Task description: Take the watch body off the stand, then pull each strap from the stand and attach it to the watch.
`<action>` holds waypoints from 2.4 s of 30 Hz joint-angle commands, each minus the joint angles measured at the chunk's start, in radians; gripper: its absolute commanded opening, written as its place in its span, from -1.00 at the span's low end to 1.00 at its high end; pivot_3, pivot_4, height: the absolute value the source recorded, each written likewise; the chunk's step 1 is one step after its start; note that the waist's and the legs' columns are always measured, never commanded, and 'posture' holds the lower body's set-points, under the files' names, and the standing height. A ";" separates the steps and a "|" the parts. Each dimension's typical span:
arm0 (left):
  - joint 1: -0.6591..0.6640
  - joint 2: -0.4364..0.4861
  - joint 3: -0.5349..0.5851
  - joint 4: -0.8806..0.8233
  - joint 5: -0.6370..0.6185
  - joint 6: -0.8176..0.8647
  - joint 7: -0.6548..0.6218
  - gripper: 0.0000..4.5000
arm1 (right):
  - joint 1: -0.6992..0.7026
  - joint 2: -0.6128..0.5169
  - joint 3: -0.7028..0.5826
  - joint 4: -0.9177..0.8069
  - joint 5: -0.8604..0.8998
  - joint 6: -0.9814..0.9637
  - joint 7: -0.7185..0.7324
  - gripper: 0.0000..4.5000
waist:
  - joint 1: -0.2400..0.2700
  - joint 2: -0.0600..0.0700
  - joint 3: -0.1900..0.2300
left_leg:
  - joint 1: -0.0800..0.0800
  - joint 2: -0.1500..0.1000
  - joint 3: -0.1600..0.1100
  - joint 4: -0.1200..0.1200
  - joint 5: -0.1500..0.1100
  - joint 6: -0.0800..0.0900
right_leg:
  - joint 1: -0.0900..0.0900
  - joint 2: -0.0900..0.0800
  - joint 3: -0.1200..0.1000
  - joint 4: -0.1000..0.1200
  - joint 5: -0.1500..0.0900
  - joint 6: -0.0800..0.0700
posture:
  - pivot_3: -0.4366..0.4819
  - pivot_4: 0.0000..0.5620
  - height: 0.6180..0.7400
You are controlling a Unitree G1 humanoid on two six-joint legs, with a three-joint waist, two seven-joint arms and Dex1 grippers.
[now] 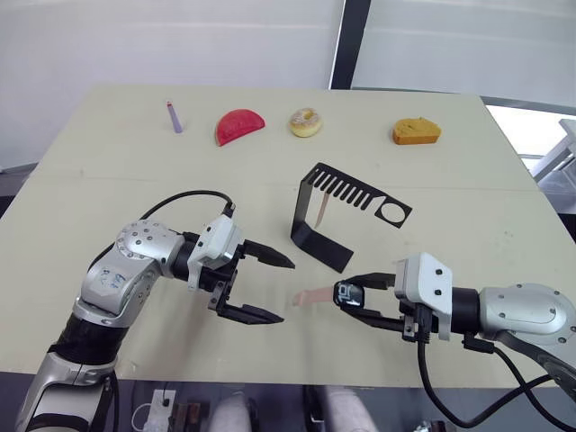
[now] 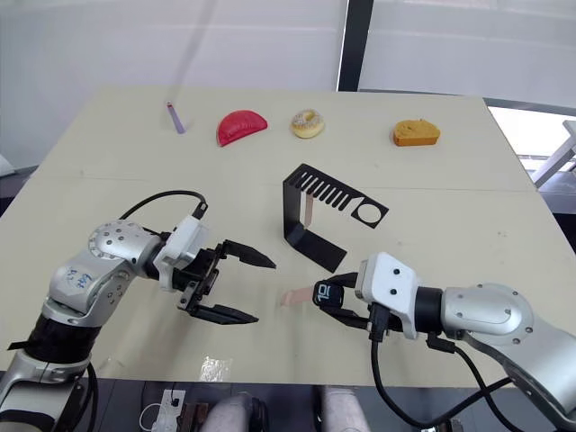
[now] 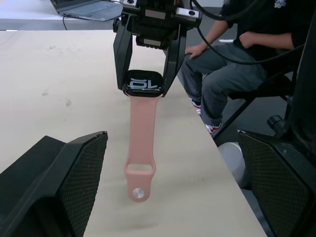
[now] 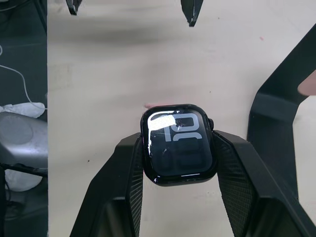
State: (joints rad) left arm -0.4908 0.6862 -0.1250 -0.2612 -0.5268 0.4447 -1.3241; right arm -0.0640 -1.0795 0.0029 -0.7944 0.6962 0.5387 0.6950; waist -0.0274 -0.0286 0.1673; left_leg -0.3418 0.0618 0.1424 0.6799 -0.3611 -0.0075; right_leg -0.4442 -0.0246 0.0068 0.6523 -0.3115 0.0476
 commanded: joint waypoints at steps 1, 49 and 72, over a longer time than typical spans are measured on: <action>0.007 0.014 0.016 -0.031 -0.005 -0.009 0.008 0.99 | -0.005 0.023 -0.005 -0.019 -0.025 -0.015 0.040 -0.29 | 0.000 0.000 0.000 | 0.000 0.000 0.000 0.000 0.000 0.000 | 0.000 0.000 0.000 0.000 0.000 0.000 | -0.05 -0.47 0.95; 0.422 0.205 0.601 0.355 -0.032 0.012 0.281 1.00 | 0.654 0.424 -0.870 0.082 -0.001 0.065 0.145 0.98 | -0.004 -0.002 -0.001 | 0.009 0.001 0.002 -0.003 -0.003 0.000 | 0.005 0.000 0.000 0.002 -0.001 -0.003 | -0.05 -0.47 0.95; 0.264 -0.064 0.271 -0.297 -0.156 0.191 0.607 1.00 | -0.052 0.591 -0.018 0.324 -0.280 0.059 -0.200 -0.34 | -0.008 -0.002 -0.001 | 0.007 0.000 0.003 0.000 -0.003 -0.003 | 0.002 0.001 0.002 0.006 -0.001 -0.002 | -0.05 -0.47 0.95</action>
State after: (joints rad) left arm -0.2141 0.6274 0.1818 -0.5247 -0.7039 0.6519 -0.7313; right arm -0.0654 -0.5120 -0.0605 -0.5330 0.4721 0.6328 0.5397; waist -0.0357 -0.0307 0.1660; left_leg -0.3351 0.0619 0.1454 0.6812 -0.3639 -0.0103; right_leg -0.4420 -0.0237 0.0085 0.6580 -0.3128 0.0451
